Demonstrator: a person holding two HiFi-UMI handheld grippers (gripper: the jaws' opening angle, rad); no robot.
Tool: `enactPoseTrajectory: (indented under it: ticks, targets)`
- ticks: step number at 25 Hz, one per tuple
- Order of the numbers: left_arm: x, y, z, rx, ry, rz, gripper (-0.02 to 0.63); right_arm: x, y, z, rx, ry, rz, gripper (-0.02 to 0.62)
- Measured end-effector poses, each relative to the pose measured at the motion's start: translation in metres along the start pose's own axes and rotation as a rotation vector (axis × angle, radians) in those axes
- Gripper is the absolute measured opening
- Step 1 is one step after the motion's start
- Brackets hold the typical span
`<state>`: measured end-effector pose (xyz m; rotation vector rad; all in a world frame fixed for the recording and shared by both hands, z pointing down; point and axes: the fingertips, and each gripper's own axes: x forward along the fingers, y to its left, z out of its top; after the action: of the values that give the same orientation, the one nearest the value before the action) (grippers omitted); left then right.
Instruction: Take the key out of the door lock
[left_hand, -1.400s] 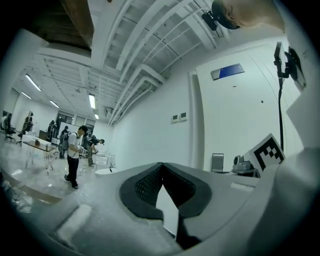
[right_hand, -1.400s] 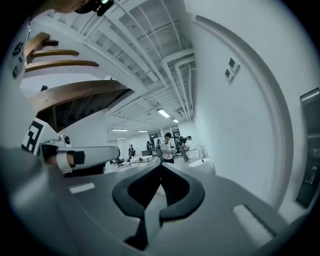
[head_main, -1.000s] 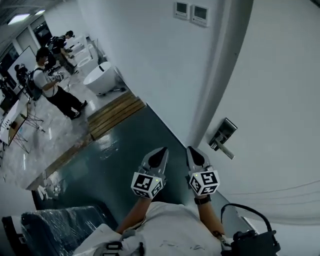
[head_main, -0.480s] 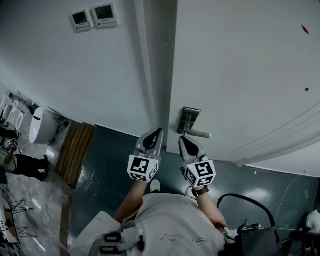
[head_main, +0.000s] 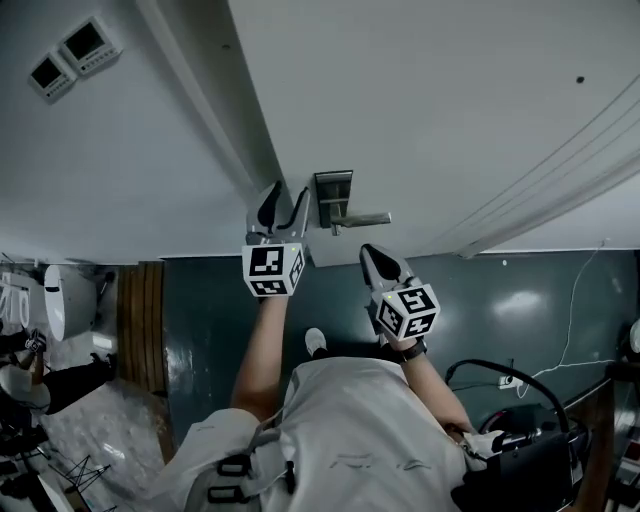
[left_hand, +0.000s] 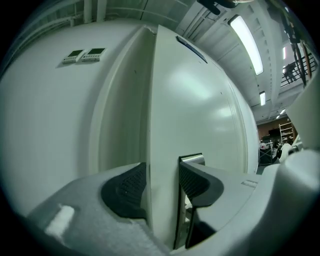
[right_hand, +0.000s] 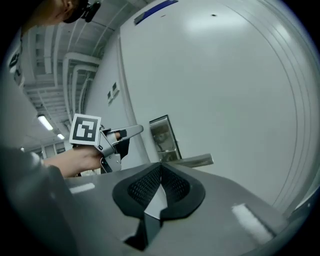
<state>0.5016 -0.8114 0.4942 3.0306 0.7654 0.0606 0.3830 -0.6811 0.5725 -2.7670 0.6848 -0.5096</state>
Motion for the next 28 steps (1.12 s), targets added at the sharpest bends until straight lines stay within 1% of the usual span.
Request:
enactPoseTrajectory:
  ticks: [1,2,3,4,7,9,11,13,16,17,19,21,23,24,25,26,28]
  targets:
    - [0.005,0.003,0.001,-0.004,-0.006,-0.003,0.212,0.001,-0.005,-0.005,0.067,-0.006,0.002,0.012]
    - [0.009,0.004,0.002,-0.008,-0.010,-0.008,0.198,0.003,-0.009,-0.011,0.141,-0.006,0.012,0.091]
    - [0.012,0.006,0.001,-0.012,-0.016,-0.008,0.179,0.006,-0.013,-0.019,0.212,0.001,0.025,0.137]
    - [0.013,0.007,0.001,-0.014,-0.024,-0.004,0.149,0.009,-0.016,-0.028,0.275,0.011,0.038,0.151]
    - [0.013,0.010,0.001,-0.016,-0.056,0.004,0.126,0.020,-0.025,-0.053,0.431,0.034,0.072,0.188]
    - [0.013,0.009,0.000,-0.013,-0.063,0.003,0.126,0.030,-0.029,-0.067,0.523,0.038,0.097,0.200]
    - [0.014,0.009,0.000,-0.016,-0.068,0.004,0.124,0.042,-0.032,-0.078,0.640,0.029,0.131,0.209]
    - [0.013,0.009,-0.001,-0.021,-0.070,0.008,0.124,0.058,-0.033,-0.085,0.802,0.006,0.169,0.215]
    - [0.014,0.009,-0.001,-0.026,-0.064,0.008,0.123,0.081,-0.041,-0.098,1.067,-0.041,0.169,0.232]
    - [0.014,0.009,-0.001,-0.029,-0.062,0.009,0.123,0.088,-0.044,-0.101,1.139,-0.066,0.174,0.230]
    - [0.014,0.008,-0.002,-0.038,-0.060,0.012,0.121,0.102,-0.046,-0.103,1.246,-0.130,0.208,0.205]
    - [0.014,0.007,-0.002,-0.046,-0.060,0.015,0.121,0.114,-0.048,-0.101,1.312,-0.184,0.221,0.158]
    - [0.012,0.007,-0.002,-0.050,-0.061,0.015,0.121,0.121,-0.049,-0.099,1.336,-0.219,0.219,0.100]
    - [0.011,0.007,-0.001,-0.051,-0.061,0.014,0.121,0.122,-0.049,-0.096,1.333,-0.236,0.226,0.087]
    - [0.011,0.007,-0.001,-0.052,-0.063,0.013,0.123,0.122,-0.048,-0.093,1.325,-0.251,0.233,0.045]
    - [0.011,0.007,-0.001,-0.052,-0.065,0.012,0.123,0.121,-0.048,-0.092,1.315,-0.260,0.236,0.025]
    - [0.011,0.007,-0.001,-0.054,-0.074,0.009,0.123,0.119,-0.049,-0.091,1.289,-0.265,0.228,0.025]
